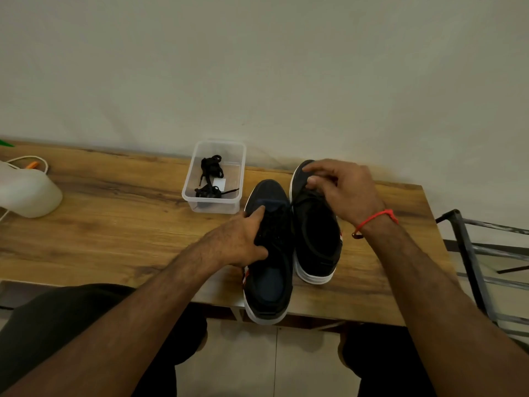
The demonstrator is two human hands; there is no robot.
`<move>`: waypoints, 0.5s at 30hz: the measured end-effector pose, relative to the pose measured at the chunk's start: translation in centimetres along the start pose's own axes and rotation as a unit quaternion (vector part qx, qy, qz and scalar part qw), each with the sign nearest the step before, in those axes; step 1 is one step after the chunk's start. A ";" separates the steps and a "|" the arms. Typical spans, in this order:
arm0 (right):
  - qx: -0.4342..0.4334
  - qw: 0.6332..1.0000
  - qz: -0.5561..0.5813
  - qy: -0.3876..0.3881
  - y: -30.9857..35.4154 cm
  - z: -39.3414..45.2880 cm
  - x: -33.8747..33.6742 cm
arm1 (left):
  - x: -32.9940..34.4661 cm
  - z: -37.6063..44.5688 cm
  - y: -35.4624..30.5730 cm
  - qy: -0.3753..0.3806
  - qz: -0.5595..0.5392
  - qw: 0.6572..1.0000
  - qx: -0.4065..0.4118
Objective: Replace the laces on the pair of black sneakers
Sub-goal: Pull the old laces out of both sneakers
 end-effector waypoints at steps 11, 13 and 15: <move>0.078 0.936 0.170 -0.300 -2.7 0.2 -8.7 | 0.0 -0.7 0.4 0.004 -0.050 0.998 -0.029; 0.079 0.937 0.182 -0.286 -3.0 0.0 -8.8 | 0.2 -0.6 0.0 0.001 -0.036 0.999 -0.027; 0.077 0.941 0.220 -0.246 -2.9 0.1 -7.1 | 0.3 -0.4 -0.3 0.003 -0.012 0.999 -0.030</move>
Point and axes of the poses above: each hand's wrist, its own z-axis towards the middle knuckle, its own x-axis out of the palm, y = z × x, the point moved 4 cm from there along z, towards the middle knuckle, and after that the axes turned 6 degrees about y, right-handed, at the moved point
